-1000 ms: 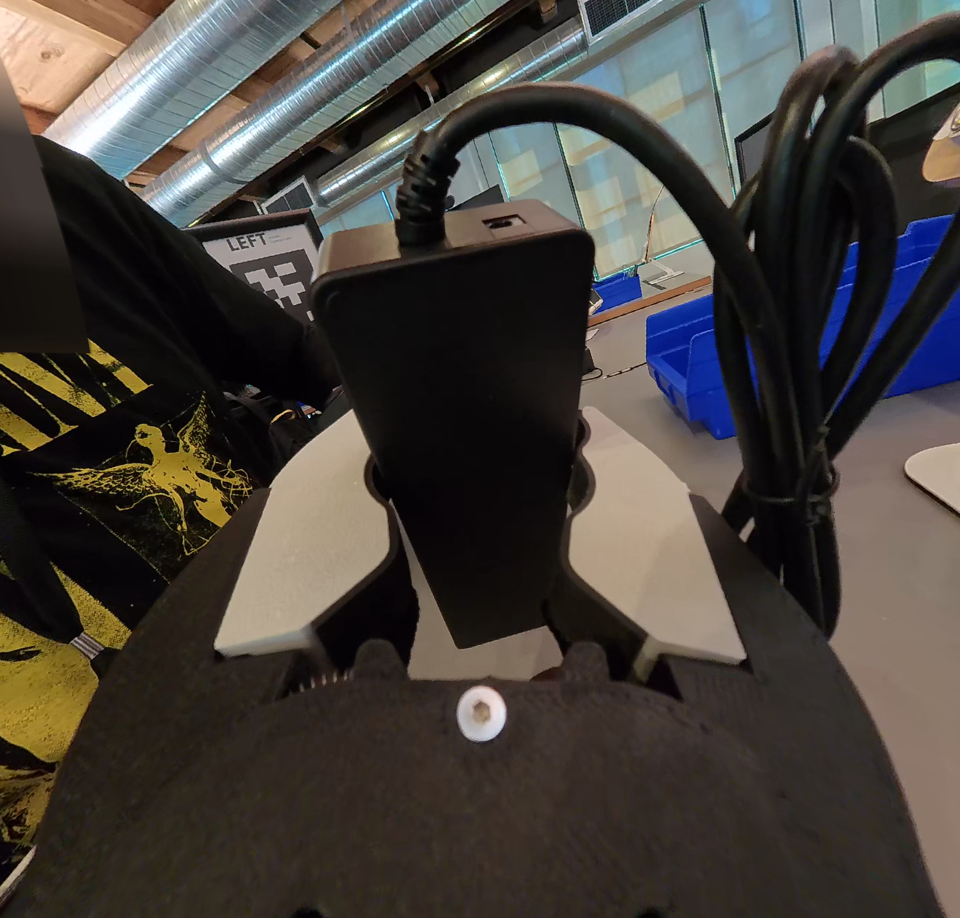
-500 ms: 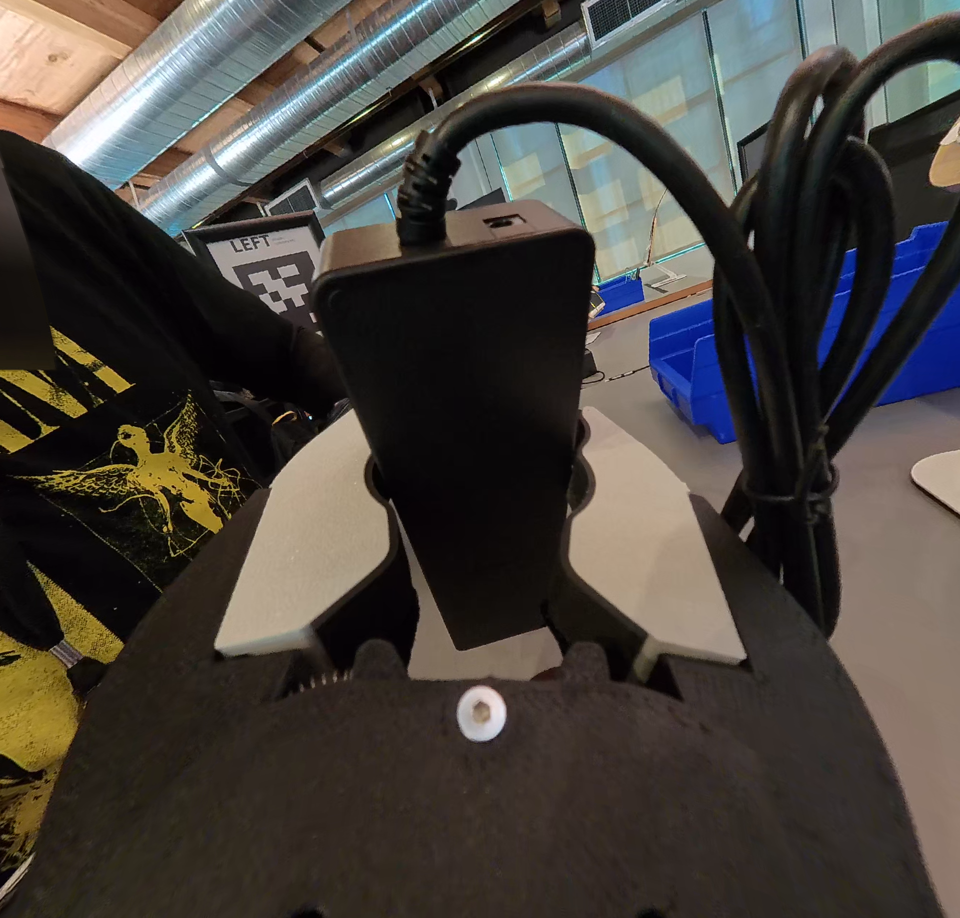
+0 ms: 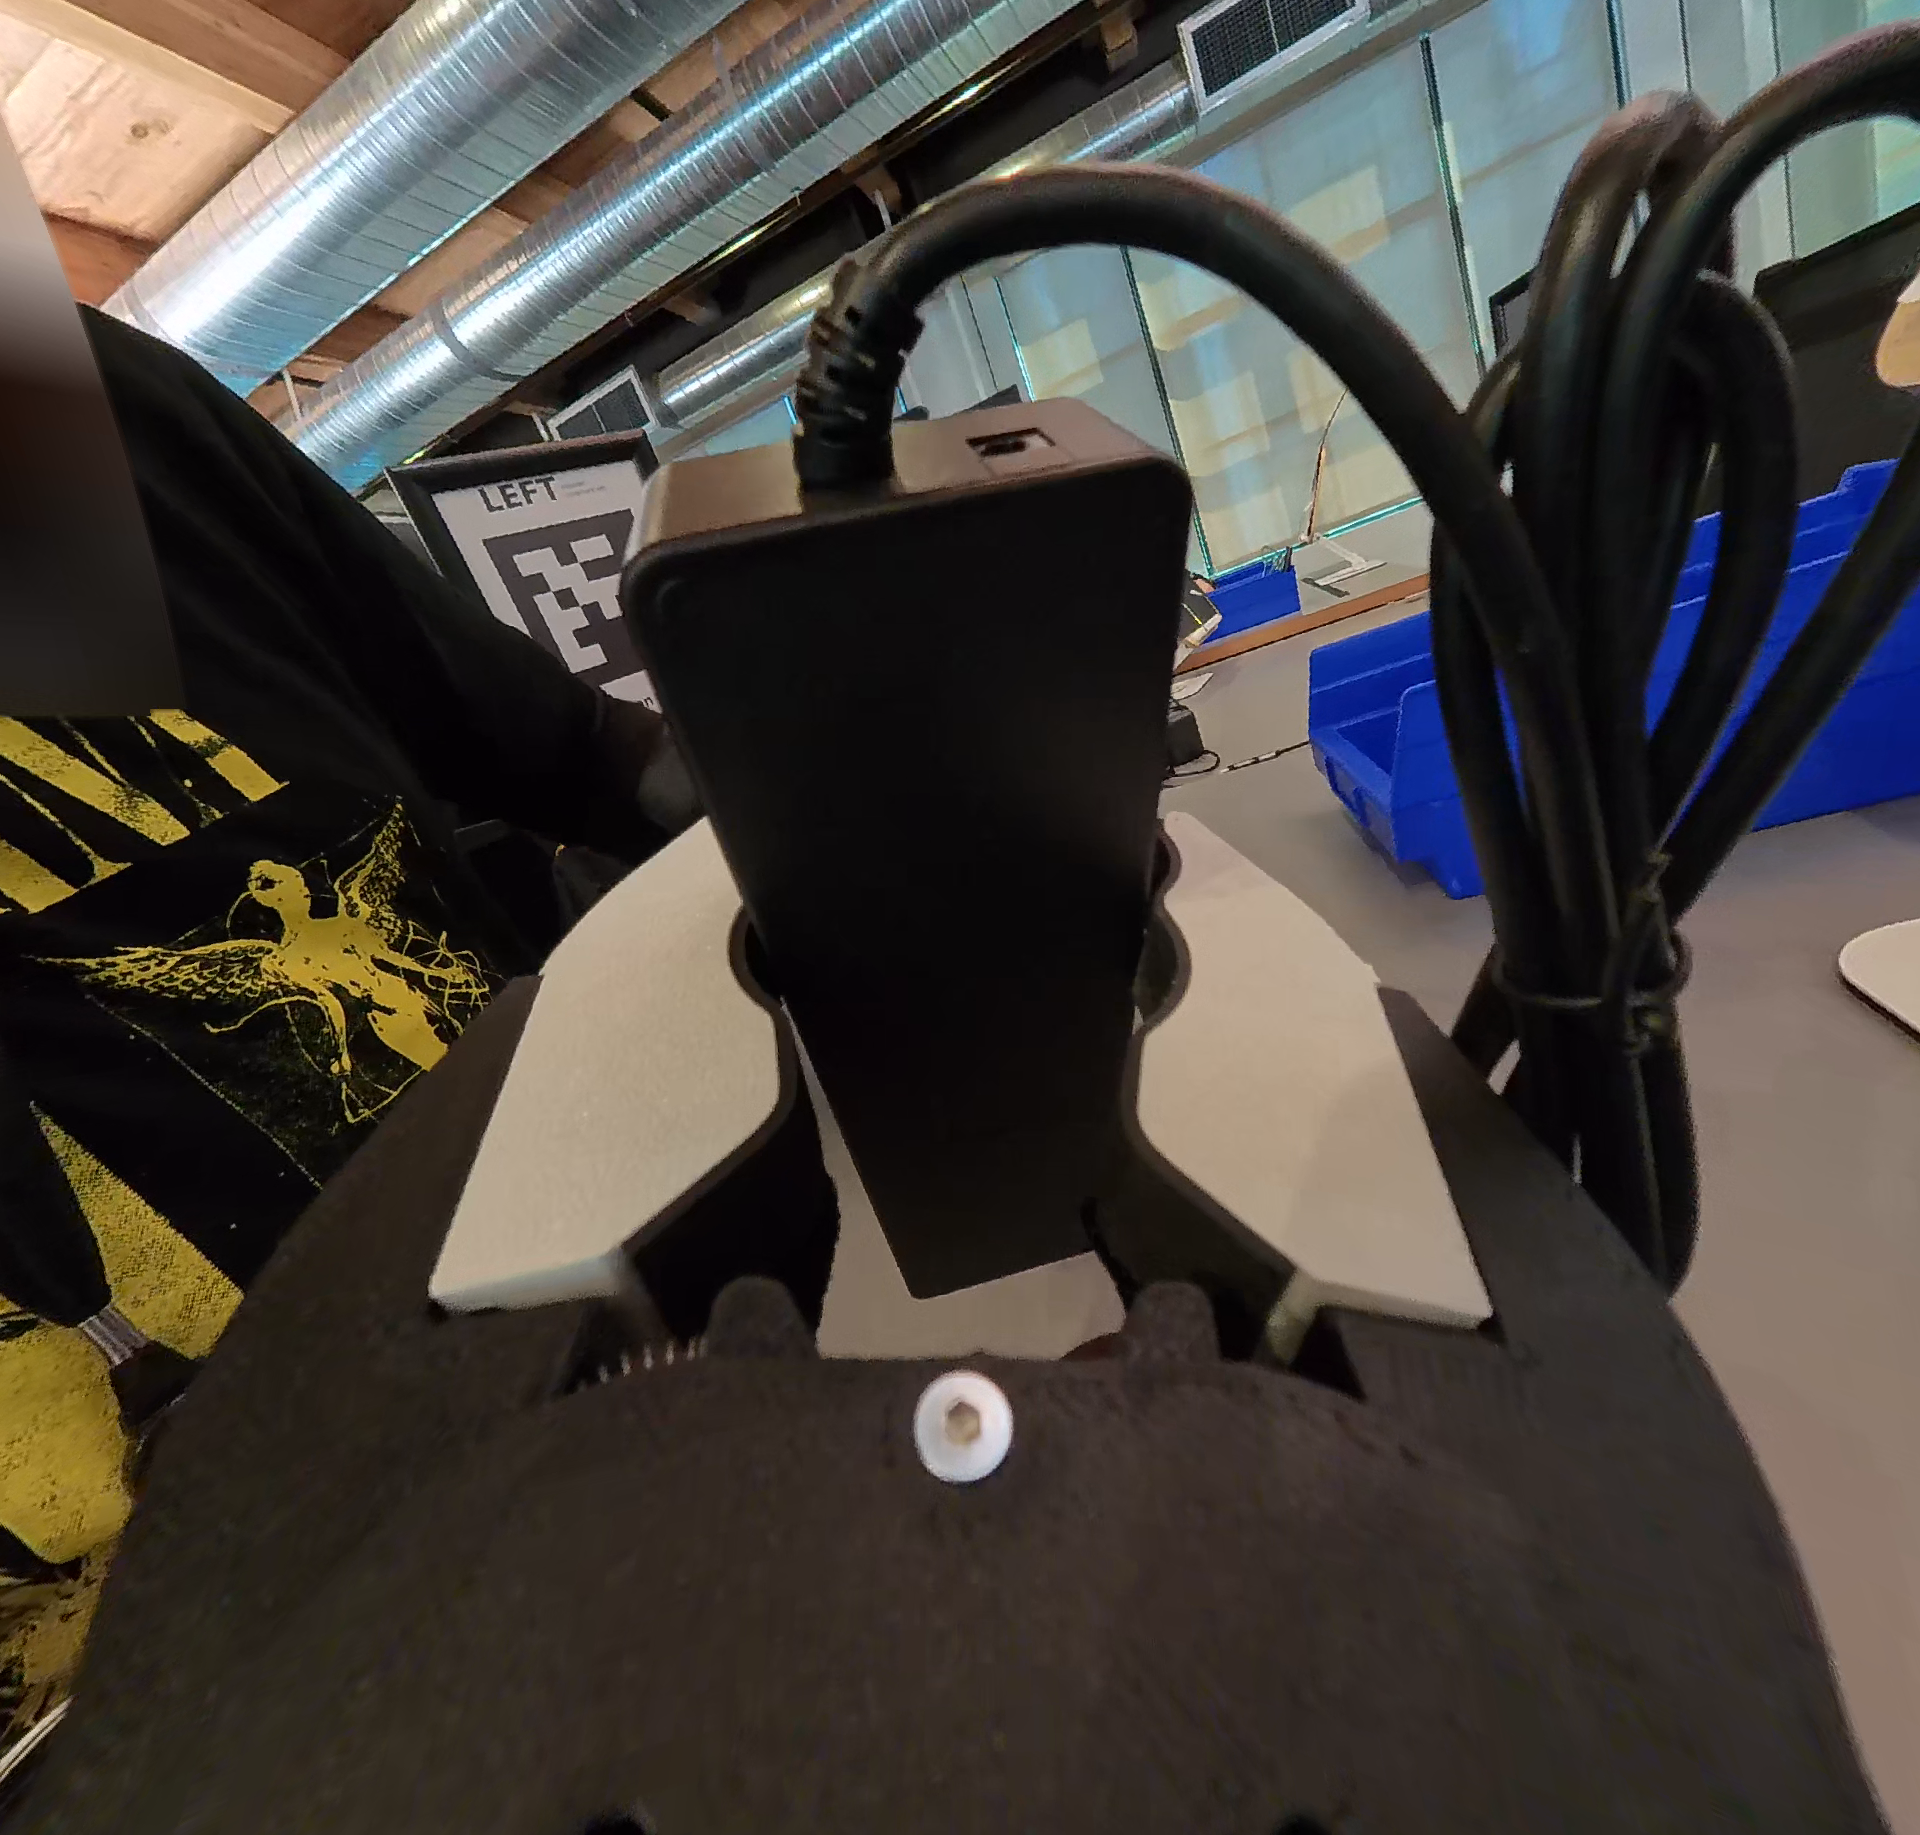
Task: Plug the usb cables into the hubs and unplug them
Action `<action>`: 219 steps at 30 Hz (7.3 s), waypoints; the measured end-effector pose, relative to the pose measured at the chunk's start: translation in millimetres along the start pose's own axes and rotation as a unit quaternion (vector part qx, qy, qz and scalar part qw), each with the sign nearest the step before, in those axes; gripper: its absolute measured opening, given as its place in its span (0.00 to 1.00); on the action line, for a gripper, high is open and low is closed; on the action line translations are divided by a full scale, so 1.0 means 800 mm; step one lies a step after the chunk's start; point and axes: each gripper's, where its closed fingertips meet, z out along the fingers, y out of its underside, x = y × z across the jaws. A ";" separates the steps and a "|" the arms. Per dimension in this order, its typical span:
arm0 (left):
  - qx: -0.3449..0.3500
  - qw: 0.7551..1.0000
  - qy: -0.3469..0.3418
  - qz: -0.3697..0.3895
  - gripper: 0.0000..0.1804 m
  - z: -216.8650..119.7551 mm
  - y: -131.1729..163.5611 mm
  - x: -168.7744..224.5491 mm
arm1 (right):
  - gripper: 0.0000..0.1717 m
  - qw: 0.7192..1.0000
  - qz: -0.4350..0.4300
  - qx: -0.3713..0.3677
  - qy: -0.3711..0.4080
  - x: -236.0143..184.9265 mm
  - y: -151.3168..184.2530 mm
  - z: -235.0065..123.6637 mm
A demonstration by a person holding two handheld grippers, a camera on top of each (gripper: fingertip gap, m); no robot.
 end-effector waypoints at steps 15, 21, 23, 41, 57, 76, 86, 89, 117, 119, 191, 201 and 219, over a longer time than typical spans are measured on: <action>0.005 0.967 0.241 -0.079 0.08 -0.004 -0.081 0.043 | 0.38 0.997 -0.041 -0.071 0.002 -0.013 0.024 0.036; -0.022 0.963 0.252 -0.090 0.08 0.003 -0.080 0.048 | 0.38 0.996 -0.051 -0.077 0.012 -0.011 0.027 0.043; -0.025 0.964 0.250 -0.091 0.08 0.006 -0.080 0.048 | 0.38 0.996 -0.054 -0.078 0.009 -0.014 0.028 0.048; 0.029 0.948 0.270 -0.164 0.08 -0.028 -0.112 0.002 | 0.38 0.995 -0.068 -0.068 0.005 -0.016 0.025 0.042; 0.024 0.963 0.253 -0.093 0.08 -0.069 -0.138 -0.013 | 0.38 0.976 -0.150 -0.157 0.034 -0.019 0.054 0.059; 0.024 0.957 0.269 -0.106 0.08 -0.071 -0.135 -0.008 | 0.38 0.969 -0.169 -0.169 0.054 -0.013 0.059 0.061; 0.006 0.966 0.247 -0.082 0.08 -0.070 -0.128 -0.007 | 0.38 0.965 -0.177 -0.183 0.062 -0.009 0.066 0.063; 0.009 0.966 0.247 -0.078 0.08 -0.071 -0.130 -0.007 | 0.38 0.969 -0.166 -0.177 0.055 -0.010 0.066 0.064; -0.032 0.979 0.196 -0.054 0.08 -0.059 -0.119 -0.007 | 0.37 0.923 -0.217 -0.289 0.131 0.016 0.092 0.056; -0.030 0.980 0.188 -0.053 0.08 -0.058 -0.121 -0.007 | 0.37 0.918 -0.219 -0.301 0.136 0.016 0.092 0.053; -0.026 0.987 0.146 0.068 0.06 -0.079 -0.135 -0.005 | 0.36 0.910 -0.239 -0.309 0.136 0.006 0.089 0.065; 0.006 0.991 0.136 0.019 0.17 -0.102 -0.135 -0.018 | 0.37 0.919 -0.234 -0.285 0.136 0.004 0.080 0.066; 0.003 0.993 0.118 0.007 0.06 -0.094 -0.113 -0.009 | 0.37 0.930 -0.222 -0.267 0.116 -0.008 0.075 0.073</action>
